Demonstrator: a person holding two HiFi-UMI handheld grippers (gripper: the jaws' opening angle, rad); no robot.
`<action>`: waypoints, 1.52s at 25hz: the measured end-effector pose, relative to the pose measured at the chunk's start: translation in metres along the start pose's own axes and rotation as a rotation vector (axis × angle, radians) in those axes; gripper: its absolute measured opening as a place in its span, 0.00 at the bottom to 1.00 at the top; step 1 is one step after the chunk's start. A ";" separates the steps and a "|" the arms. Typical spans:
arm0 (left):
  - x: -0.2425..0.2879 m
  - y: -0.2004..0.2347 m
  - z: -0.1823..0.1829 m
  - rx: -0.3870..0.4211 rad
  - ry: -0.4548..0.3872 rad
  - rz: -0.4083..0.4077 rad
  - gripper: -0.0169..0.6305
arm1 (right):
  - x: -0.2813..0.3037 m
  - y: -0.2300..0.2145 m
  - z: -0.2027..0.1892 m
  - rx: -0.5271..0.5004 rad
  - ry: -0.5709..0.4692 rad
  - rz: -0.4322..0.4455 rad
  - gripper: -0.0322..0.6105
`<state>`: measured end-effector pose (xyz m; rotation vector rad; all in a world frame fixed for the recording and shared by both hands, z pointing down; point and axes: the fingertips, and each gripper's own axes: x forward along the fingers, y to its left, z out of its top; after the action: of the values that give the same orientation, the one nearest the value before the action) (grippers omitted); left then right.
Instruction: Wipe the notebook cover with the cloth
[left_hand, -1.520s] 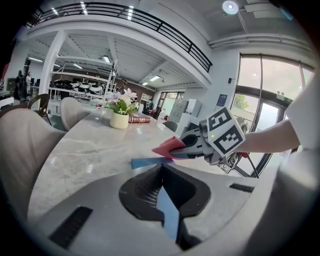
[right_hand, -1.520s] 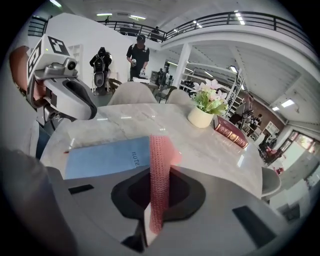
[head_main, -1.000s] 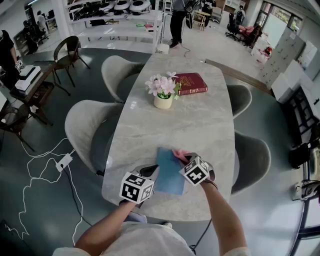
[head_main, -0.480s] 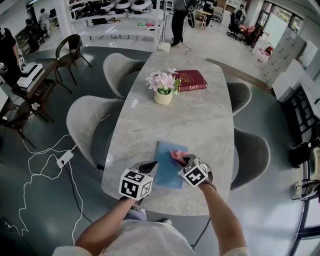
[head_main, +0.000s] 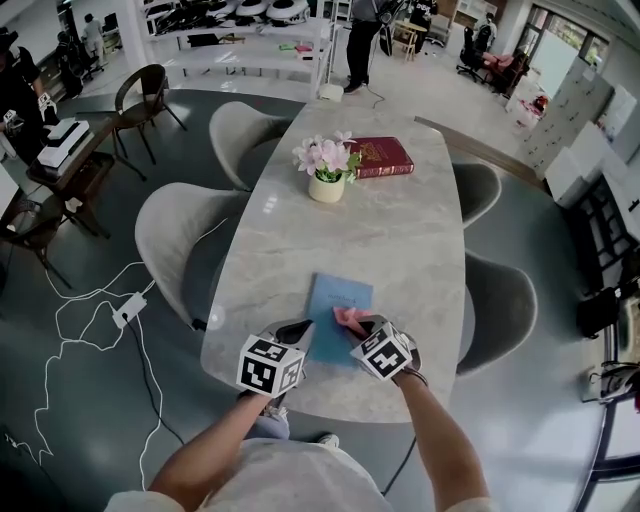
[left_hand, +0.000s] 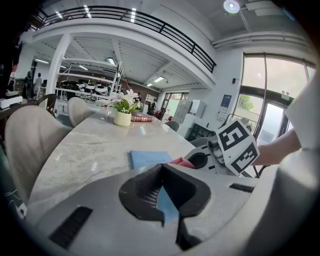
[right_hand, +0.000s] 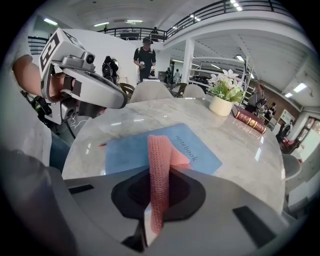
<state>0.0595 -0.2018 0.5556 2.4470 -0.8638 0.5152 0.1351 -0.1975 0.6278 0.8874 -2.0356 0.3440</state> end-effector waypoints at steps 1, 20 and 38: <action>-0.001 -0.001 -0.001 -0.002 -0.001 0.002 0.04 | -0.001 0.004 -0.001 -0.003 -0.002 0.005 0.07; -0.003 -0.022 -0.012 -0.023 -0.015 0.025 0.04 | -0.030 0.067 -0.030 -0.002 -0.012 0.131 0.07; -0.009 -0.017 -0.019 -0.029 0.000 0.049 0.04 | -0.054 0.087 -0.036 -0.022 -0.013 0.190 0.07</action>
<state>0.0606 -0.1754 0.5611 2.4048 -0.9277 0.5163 0.1157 -0.0919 0.6126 0.6858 -2.1370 0.4194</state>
